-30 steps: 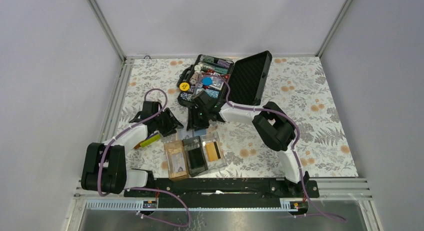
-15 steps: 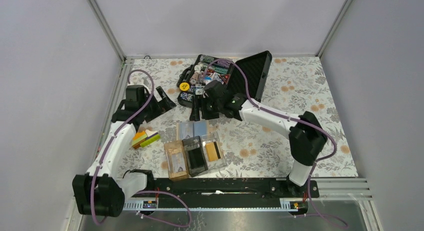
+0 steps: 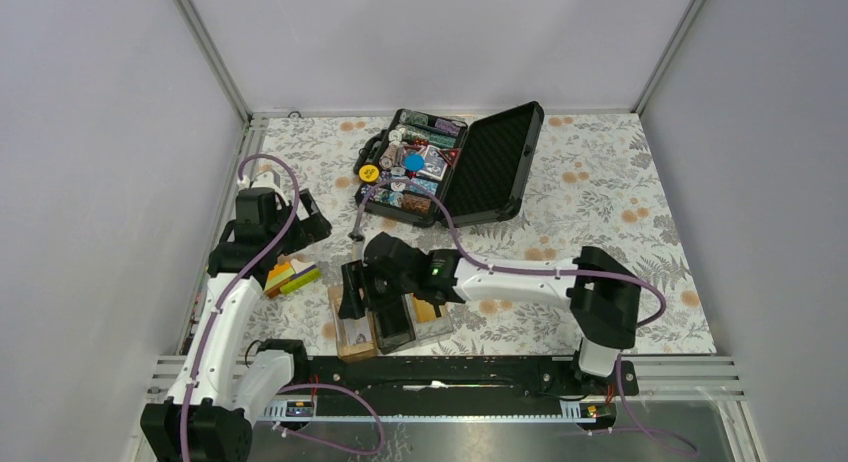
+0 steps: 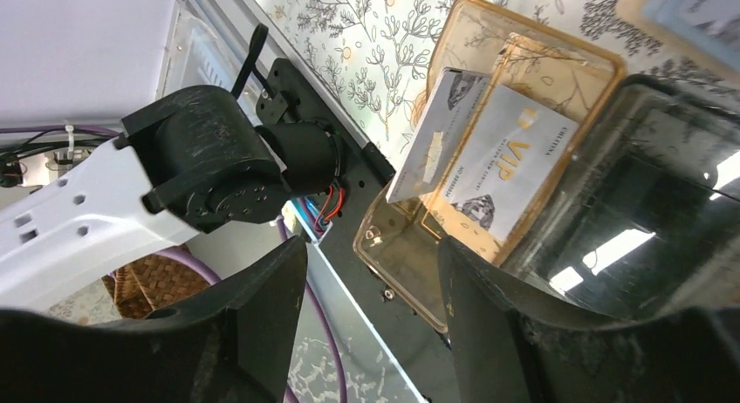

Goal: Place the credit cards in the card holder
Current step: Pick up the credit card from the storage box.

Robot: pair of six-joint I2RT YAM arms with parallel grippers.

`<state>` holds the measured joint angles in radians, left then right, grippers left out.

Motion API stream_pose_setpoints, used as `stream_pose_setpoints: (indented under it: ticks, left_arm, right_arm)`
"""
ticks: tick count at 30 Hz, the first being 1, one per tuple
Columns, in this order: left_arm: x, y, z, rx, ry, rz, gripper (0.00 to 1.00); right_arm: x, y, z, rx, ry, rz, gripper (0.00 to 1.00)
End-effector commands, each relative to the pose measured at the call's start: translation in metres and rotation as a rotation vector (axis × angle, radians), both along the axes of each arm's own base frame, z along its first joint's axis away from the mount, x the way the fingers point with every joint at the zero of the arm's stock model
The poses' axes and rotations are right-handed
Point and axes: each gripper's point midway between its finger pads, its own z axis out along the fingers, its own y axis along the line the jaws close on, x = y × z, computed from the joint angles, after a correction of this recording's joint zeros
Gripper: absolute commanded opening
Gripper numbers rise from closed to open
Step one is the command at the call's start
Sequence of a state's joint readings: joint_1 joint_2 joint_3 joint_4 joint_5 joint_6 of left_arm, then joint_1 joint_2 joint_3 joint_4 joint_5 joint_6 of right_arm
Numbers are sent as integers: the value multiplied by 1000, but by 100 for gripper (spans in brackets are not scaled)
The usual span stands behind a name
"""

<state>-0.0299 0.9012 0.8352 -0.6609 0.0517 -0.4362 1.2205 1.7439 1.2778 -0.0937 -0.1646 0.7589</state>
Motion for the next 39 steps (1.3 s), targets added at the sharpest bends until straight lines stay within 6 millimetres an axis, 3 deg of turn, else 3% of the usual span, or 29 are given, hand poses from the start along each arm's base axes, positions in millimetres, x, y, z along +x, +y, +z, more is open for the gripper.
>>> stream_pose_setpoints:
  ticks: [1,8,18,25,39]
  left_arm:
    - [-2,4,7,25,-43,-2,99]
    - [-1,-3,6,-14,-53,-14,99]
    - [-1,-3,7,-15,-60,-12,99]
    - [0,-3,8,-18,-62,-14,99]
    - [-1,-1,8,-16,-67,-6,99]
  right_arm:
    - [-4,30,-4,38,10,-27,64]
    - [-3,46,-35,-23,10,-29,64]
    - [-7,67,-62,-50,52,19,64]
    - [-12,70,-65,-55,66,36,63]
    - [-26,80,-46,13,71,93,62]
